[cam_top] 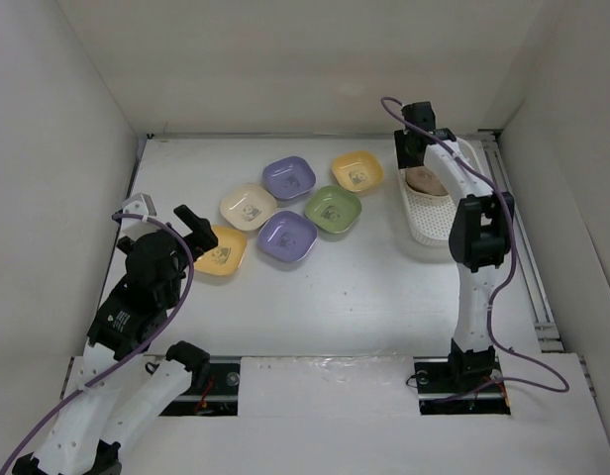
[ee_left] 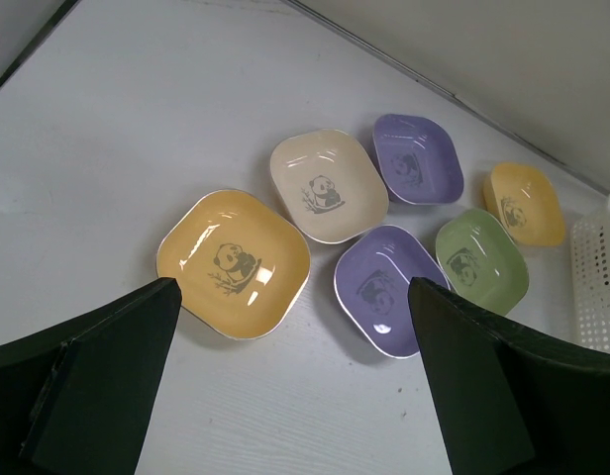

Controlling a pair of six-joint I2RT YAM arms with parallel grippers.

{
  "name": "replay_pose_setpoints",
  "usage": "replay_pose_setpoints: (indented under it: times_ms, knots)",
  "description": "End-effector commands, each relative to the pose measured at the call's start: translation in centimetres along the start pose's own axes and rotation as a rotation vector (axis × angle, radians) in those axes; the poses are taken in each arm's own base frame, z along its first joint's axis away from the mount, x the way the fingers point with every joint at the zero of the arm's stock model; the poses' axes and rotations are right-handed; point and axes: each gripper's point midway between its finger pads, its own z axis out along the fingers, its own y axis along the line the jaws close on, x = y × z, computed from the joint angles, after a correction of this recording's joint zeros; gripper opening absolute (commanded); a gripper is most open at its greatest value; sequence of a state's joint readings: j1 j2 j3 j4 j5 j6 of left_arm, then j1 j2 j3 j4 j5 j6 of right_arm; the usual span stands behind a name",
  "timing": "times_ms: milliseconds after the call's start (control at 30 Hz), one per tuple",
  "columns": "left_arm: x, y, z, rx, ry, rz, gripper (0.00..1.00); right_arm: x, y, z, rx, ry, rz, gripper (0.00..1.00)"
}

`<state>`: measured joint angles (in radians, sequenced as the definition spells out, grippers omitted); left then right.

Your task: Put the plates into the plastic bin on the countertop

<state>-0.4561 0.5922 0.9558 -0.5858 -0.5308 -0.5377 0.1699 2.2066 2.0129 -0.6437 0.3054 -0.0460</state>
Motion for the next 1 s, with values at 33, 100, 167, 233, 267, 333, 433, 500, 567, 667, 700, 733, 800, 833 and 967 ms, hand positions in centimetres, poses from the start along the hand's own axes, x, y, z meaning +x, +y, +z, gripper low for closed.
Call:
replay_pose_setpoints:
  times_ms: [33, 100, 167, 233, 267, 333, 433, 500, 567, 667, 700, 733, 800, 833, 967]
  knots:
    - [-0.5, -0.1, 0.1, 0.007, -0.024, -0.002, 1.00, -2.8, 0.7, -2.8, 0.019, -0.079, 0.026, 0.61]
    - [-0.5, -0.1, 0.1, 0.007, -0.024, -0.002, 1.00, -4.9, 1.1, -6.0, 0.013, -0.159, 0.043, 0.84]
    - [-0.5, -0.1, 0.1, 0.007, -0.024, -0.002, 1.00, -5.3, 2.7, -8.8, 0.021, -0.200, 0.020, 1.00]
    - [-0.5, -0.1, 0.1, 0.007, -0.024, -0.002, 1.00, -7.1, 3.7, -12.6, -0.023, -0.287, 0.029, 1.00]
    - [-0.5, -0.1, 0.1, 0.007, -0.024, -0.002, 1.00, -6.4, 6.0, -13.5, -0.093, -0.284, -0.003, 1.00]
    - [-0.5, -0.1, 0.1, 0.007, -0.024, -0.002, 1.00, -6.0, 8.6, -14.7, -0.201, -0.292, -0.015, 1.00]
    - [-0.5, -0.1, 0.1, 0.007, -0.024, -0.002, 1.00, -2.7, 12.8, -14.5, -0.292, -0.224, -0.043, 0.95]
    - [-0.5, -0.1, 0.1, 0.007, -0.024, -0.002, 1.00, 0.0, 14.9, -13.7, -0.284, -0.185, -0.047, 0.89]
    - [-0.5, -0.1, 0.1, 0.007, -0.024, -0.002, 1.00, 0.9, 16.4, -13.4, -0.297, -0.195, 0.006, 0.79]
    - [-0.5, -0.1, 0.1, 0.007, -0.024, -0.002, 1.00, 4.1, 17.1, -11.2, -0.289, -0.133, 0.044, 0.64]
    - [-0.5, -0.1, 0.1, 0.007, -0.024, -0.002, 1.00, 4.3, 17.4, -10.7, -0.290, -0.132, 0.056, 0.60]
    - [-0.5, -0.1, 0.1, 0.007, -0.024, -0.002, 1.00, 5.4, 17.2, -10.0, -0.292, -0.107, 0.064, 0.55]
    - [-0.5, -0.1, 0.1, 0.007, -0.024, -0.002, 1.00, 6.7, 17.9, -8.8, -0.302, -0.088, 0.086, 0.51]
    - [-0.5, -0.1, 0.1, 0.007, -0.024, -0.002, 1.00, 7.1, 18.1, -8.6, -0.310, -0.083, 0.085, 0.51]
    - [-0.5, -0.1, 0.1, 0.007, -0.024, -0.002, 1.00, 9.6, 18.7, -7.1, -0.310, -0.036, 0.104, 0.51]
